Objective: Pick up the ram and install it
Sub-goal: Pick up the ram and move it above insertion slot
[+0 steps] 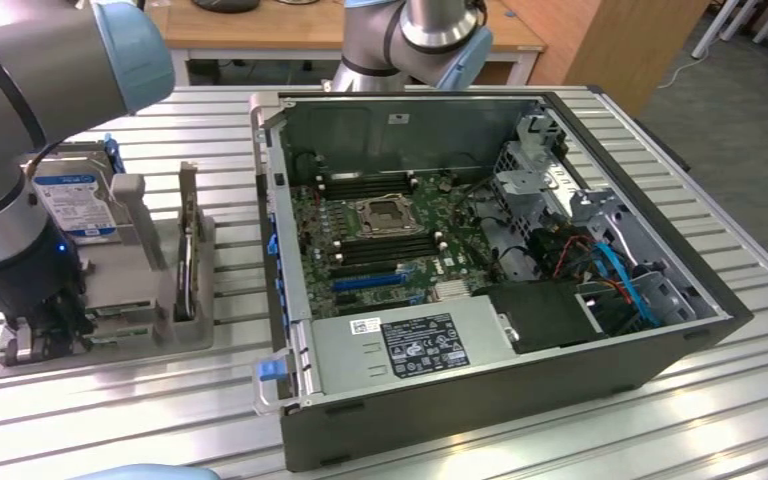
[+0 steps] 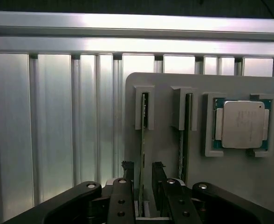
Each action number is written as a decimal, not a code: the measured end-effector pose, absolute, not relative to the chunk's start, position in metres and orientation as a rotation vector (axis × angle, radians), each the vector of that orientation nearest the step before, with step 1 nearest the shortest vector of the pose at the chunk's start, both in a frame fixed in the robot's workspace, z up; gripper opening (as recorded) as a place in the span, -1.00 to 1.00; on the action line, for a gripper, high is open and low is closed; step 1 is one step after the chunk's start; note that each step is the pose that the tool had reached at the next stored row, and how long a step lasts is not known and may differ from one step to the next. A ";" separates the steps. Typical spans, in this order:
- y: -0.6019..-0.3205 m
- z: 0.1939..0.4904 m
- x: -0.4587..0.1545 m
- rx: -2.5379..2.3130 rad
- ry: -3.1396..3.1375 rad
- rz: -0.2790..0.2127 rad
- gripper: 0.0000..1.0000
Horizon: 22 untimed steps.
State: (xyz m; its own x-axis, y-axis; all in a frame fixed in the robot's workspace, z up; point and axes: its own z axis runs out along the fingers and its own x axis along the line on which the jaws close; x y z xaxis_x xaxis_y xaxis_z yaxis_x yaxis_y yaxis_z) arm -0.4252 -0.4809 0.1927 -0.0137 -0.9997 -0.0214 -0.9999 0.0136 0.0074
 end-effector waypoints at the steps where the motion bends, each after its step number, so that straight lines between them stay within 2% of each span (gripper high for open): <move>1: -0.481 0.192 -0.425 -2.199 2.229 0.031 -0.40; 9: -0.481 0.192 -0.425 -2.198 2.229 0.032 -0.40; 11: -0.481 0.192 -0.425 -2.197 2.228 0.034 -0.44; 13: -0.481 0.192 -0.425 -2.196 2.227 0.037 -0.68; 22: -0.481 0.192 -0.425 -2.191 2.221 0.048 -0.73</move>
State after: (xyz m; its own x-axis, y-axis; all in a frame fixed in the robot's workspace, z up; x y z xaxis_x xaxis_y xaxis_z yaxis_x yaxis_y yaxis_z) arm -0.4252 -0.4809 0.1916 -0.0138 -0.9992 -0.0368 -0.9999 0.0135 0.0070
